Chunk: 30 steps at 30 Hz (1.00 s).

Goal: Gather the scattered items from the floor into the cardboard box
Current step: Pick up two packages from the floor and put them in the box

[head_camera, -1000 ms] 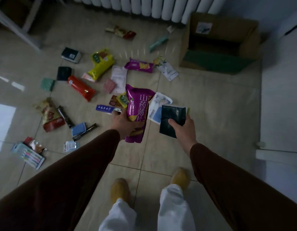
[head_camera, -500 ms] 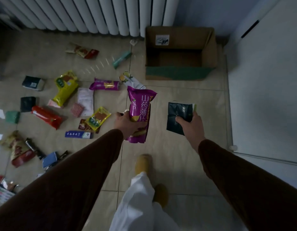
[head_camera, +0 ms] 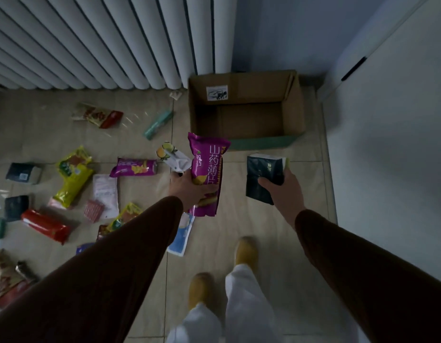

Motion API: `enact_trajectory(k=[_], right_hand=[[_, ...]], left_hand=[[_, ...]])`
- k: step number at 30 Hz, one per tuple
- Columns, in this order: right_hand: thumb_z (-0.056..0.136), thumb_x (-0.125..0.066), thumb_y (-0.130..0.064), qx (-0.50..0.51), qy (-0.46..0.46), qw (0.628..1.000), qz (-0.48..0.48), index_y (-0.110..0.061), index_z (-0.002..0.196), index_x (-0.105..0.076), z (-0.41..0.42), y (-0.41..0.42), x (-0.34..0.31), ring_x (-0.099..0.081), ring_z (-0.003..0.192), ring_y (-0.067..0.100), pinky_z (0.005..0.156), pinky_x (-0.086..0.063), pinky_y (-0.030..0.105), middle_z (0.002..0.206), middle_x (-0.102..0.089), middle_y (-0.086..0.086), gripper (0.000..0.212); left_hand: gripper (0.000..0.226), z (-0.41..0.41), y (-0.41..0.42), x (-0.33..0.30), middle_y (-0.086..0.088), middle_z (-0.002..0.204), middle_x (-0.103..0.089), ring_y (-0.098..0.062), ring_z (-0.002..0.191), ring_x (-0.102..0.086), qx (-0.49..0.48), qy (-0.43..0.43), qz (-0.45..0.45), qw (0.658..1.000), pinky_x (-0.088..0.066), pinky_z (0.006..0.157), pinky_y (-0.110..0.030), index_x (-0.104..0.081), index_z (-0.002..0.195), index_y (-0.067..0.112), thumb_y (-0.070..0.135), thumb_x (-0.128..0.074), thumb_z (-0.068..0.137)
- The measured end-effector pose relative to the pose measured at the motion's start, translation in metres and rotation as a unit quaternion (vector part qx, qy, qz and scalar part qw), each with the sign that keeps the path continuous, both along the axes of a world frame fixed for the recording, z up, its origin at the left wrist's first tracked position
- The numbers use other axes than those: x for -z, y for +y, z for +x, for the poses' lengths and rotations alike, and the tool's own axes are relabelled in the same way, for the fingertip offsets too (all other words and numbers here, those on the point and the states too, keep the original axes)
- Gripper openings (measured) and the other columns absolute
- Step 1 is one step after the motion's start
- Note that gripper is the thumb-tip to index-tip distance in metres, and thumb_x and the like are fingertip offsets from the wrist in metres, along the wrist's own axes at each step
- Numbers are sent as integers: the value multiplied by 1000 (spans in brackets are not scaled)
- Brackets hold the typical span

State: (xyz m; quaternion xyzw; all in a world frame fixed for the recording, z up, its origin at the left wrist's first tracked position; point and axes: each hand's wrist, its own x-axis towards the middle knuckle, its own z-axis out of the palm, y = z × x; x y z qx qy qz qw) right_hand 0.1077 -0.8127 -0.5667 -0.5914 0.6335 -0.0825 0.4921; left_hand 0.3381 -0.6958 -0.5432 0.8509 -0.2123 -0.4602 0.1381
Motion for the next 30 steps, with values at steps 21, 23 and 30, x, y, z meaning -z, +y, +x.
enact_trajectory(k=[21, 23, 30], right_hand=[[84, -81, -33, -19, 15, 1000, 1, -10, 137, -48, 154, -220, 97, -52, 116, 19, 104, -46, 31, 137, -41, 6, 66], [83, -83, -32, -28, 14, 999, 6, -11, 135, -48, 162, -233, 116, -52, 119, 22, 107, -48, 37, 136, -41, 6, 66], [93, -71, -33, -114, 83, 990, 21, -17, 157, -25, 165, -261, 162, -35, 146, 32, 119, -36, 45, 164, -21, 12, 80]], left_hand=[[92, 118, -236, 115, -16, 147, -30, -37, 129, -41, 57, -77, 35, 995, -43, 107, -49, -41, 145, 20, 62, -77, 71], [92, 119, -253, 135, -17, 152, -25, -39, 132, -38, 67, -83, 45, 993, -40, 109, -52, -39, 145, 20, 62, -76, 72], [95, 119, -274, 181, -23, 163, 5, -51, 141, -30, 49, -22, 38, 998, -35, 113, -56, -21, 151, 29, 49, -78, 78]])
